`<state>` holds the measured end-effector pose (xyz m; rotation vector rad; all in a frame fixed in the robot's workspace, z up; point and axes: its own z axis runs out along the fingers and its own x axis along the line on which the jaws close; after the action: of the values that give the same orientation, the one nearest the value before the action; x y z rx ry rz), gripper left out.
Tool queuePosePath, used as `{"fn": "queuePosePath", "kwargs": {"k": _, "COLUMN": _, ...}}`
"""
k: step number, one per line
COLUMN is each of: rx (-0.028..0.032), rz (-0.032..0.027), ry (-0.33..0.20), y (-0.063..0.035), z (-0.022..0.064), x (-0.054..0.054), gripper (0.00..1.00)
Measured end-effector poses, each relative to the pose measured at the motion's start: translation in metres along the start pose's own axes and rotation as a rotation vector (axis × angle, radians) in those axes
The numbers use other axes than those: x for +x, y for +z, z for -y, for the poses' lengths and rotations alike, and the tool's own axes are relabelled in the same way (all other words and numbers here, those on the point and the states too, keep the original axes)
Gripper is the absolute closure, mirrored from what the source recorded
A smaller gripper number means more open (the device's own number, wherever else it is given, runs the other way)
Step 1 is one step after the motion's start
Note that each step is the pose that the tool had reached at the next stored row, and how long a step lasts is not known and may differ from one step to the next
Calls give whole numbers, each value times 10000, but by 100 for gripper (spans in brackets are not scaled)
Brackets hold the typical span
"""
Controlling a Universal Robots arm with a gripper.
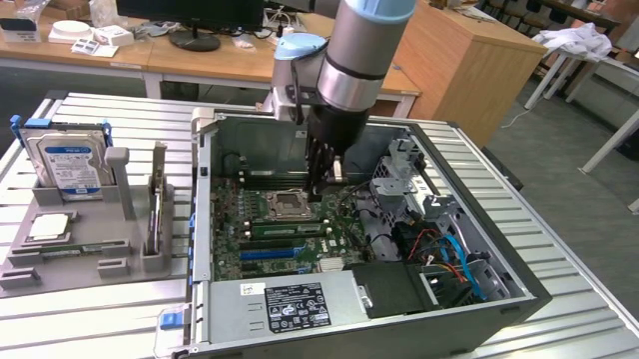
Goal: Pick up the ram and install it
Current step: 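Insert the ram into the slot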
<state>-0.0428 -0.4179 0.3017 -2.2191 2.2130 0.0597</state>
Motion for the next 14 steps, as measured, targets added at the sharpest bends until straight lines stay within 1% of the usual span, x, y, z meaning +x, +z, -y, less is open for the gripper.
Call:
{"fn": "queuePosePath", "kwargs": {"k": 6, "rx": 1, "rz": -1, "ry": 0, "y": -164, "z": -3, "x": -5, "gripper": 69}}
{"fn": "queuePosePath", "kwargs": {"k": 12, "rx": 1, "rz": -3, "ry": 0, "y": -291, "z": -6, "x": -9, "gripper": 69}}
{"fn": "queuePosePath", "kwargs": {"k": 14, "rx": 1, "rz": -3, "ry": 0, "y": -315, "z": -7, "x": -10, "gripper": 69}}
